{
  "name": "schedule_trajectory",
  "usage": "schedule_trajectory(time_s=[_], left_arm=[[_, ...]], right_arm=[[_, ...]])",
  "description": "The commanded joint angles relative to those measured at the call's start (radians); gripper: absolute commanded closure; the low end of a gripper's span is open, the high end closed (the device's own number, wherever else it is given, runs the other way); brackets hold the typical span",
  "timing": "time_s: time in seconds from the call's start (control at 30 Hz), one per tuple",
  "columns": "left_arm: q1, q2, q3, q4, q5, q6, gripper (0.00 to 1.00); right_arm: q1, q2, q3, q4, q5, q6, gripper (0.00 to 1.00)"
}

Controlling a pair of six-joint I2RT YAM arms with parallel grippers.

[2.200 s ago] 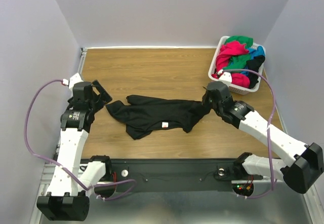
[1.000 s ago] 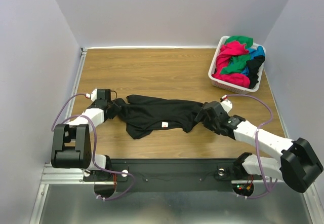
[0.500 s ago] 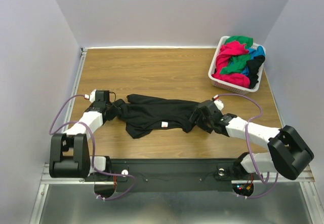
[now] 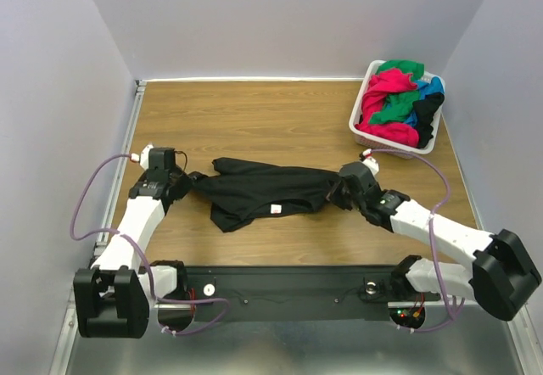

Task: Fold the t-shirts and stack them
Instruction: Flatten the tshirt out

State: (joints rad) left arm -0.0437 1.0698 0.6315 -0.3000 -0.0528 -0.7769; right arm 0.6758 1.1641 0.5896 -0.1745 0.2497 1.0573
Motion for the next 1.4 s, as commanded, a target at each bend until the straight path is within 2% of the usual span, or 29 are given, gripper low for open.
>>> schedule_trajectory(time_s=[0.0,0.1,0.23,0.43,0.63,0.87,1.0,1.13,1.17,1.23,1.27,1.37], left_arm=[[0.001,-0.085,0.176,-0.088,0.021,0.036,1.00],[0.001,-0.152,0.302,-0.146,0.022,0.047,1.00],[0.001,-0.228,0.587,-0.156,0.076,0.067,1.00],[0.001,-0.225,0.929,-0.198,0.130,0.097,1.00],[0.001,-0.252,1.019,-0.197,0.090,0.090,1.00],[0.001,-0.197,0.988,-0.154,0.076,0.082,1.00],[0.001,-0.062,1.040,-0.100,0.061,0.093,1.00],[0.002,0.131,1.187,-0.054,0.014,0.125,1.00],[0.002,0.222,1.306,-0.076,0.021,0.139,1.00],[0.004,0.306,1.442,-0.088,0.044,0.159,1.00],[0.005,0.371,1.568,-0.094,0.048,0.168,1.00],[0.018,0.453,1.776,-0.102,0.045,0.205,1.00]], right_arm=[[0.008,-0.072,0.137,-0.022,0.051,-0.111,1.00],[0.010,-0.118,0.290,-0.080,0.048,-0.219,0.99],[0.008,-0.147,0.527,-0.118,0.020,-0.344,0.99],[0.008,-0.139,0.820,-0.128,-0.165,-0.460,1.00],[0.008,-0.145,0.909,-0.135,-0.241,-0.473,1.00],[0.008,-0.090,0.964,-0.145,-0.107,-0.539,1.00],[0.007,0.061,1.070,-0.143,0.023,-0.631,1.00],[0.002,0.280,1.280,-0.140,0.098,-0.730,1.00],[-0.001,0.374,1.414,-0.141,0.108,-0.749,0.99],[-0.015,0.472,1.563,-0.140,0.096,-0.806,1.00],[-0.018,0.562,1.701,-0.141,0.091,-0.815,1.00],[-0.022,0.679,1.886,-0.138,0.039,-0.839,1.00]])
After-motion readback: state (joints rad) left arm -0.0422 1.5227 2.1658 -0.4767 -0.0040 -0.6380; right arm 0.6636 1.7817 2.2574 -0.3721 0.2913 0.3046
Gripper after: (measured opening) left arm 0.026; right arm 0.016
